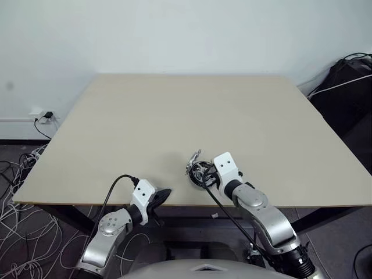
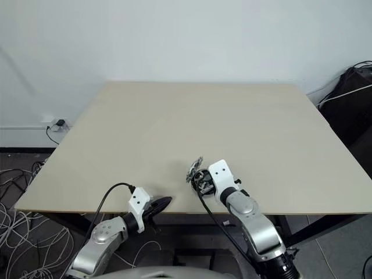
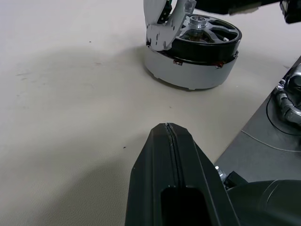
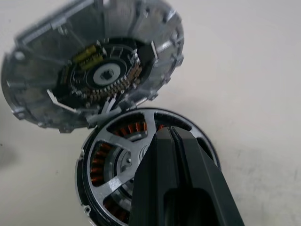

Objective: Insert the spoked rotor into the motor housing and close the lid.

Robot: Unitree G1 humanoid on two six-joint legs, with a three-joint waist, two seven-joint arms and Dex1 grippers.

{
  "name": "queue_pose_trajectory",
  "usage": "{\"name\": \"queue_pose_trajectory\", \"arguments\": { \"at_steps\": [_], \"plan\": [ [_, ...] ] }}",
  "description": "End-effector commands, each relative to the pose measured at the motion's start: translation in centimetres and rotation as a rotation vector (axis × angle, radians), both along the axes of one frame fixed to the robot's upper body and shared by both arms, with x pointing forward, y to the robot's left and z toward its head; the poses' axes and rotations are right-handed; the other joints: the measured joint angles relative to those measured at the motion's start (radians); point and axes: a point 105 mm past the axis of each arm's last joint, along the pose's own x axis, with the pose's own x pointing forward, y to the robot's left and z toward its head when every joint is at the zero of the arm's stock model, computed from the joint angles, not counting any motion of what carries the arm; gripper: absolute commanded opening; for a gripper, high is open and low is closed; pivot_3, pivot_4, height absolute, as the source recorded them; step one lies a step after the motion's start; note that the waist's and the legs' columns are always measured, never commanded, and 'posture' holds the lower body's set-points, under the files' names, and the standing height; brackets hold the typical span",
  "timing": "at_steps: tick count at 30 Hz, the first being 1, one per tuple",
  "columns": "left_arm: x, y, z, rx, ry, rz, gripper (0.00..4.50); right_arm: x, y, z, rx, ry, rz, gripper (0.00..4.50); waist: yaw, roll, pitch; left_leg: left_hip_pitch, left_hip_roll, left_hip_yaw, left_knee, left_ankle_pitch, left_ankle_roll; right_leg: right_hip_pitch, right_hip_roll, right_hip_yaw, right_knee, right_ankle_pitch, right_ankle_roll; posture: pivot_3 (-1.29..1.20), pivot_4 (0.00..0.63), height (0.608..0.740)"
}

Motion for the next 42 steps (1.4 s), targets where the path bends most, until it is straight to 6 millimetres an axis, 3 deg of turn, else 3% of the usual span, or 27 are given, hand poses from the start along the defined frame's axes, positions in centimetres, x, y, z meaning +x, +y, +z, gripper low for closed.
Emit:
{"name": "queue_pose_trajectory", "arguments": {
  "at_steps": [1, 17, 27, 33, 42],
  "plan": [
    [0.5, -0.2, 1.3, -0.011, -0.054, -0.005, 0.00, 0.6, 0.5, 1.0, 0.005, -0.040, 0.011, 0.05, 0.000, 0.000, 0.000, 0.000, 0.000, 0.000, 0.000, 0.000, 0.000, 0.000, 0.000, 0.000, 0.000, 0.000, 0.000, 0.00, 0.000, 0.740],
    [0.5, -0.3, 1.5, -0.013, -0.054, -0.005, 0.00, 0.5, 3.6, 0.3, 0.039, -0.015, 0.098, 0.05, -0.002, -0.001, 0.000, 0.001, 0.000, 0.000, 0.000, 0.001, -0.002, 0.000, 0.000, 0.000, 0.001, 0.000, 0.000, 0.00, 0.000, 0.740],
    [0.4, -0.4, 1.6, -0.014, -0.051, -0.008, 0.00, 1.5, 1.5, 4.1, 0.101, -0.139, 0.029, 0.05, -0.003, -0.001, -0.001, 0.001, 0.000, 0.000, 0.000, 0.001, -0.002, 0.000, 0.001, 0.000, 0.001, 0.000, 0.001, 0.00, 0.000, 0.740],
    [0.4, -0.4, 1.6, -0.014, -0.051, -0.011, 0.00, 1.3, -1.4, 2.7, 0.013, -0.095, -0.044, 0.05, -0.001, -0.001, -0.001, 0.001, -0.001, 0.000, 0.000, 0.001, -0.002, 0.000, 0.000, 0.000, 0.001, 0.000, 0.000, 0.00, 0.000, 0.740],
    [0.4, -0.4, 1.6, -0.013, -0.050, -0.012, 0.00, 0.2, -1.2, 1.2, -0.026, -0.019, -0.014, 0.05, -0.004, -0.001, -0.001, 0.002, 0.000, 0.000, 0.000, 0.000, 0.000, 0.000, 0.000, 0.001, 0.001, 0.000, 0.000, 0.00, 0.000, 0.740]
  ]
}}
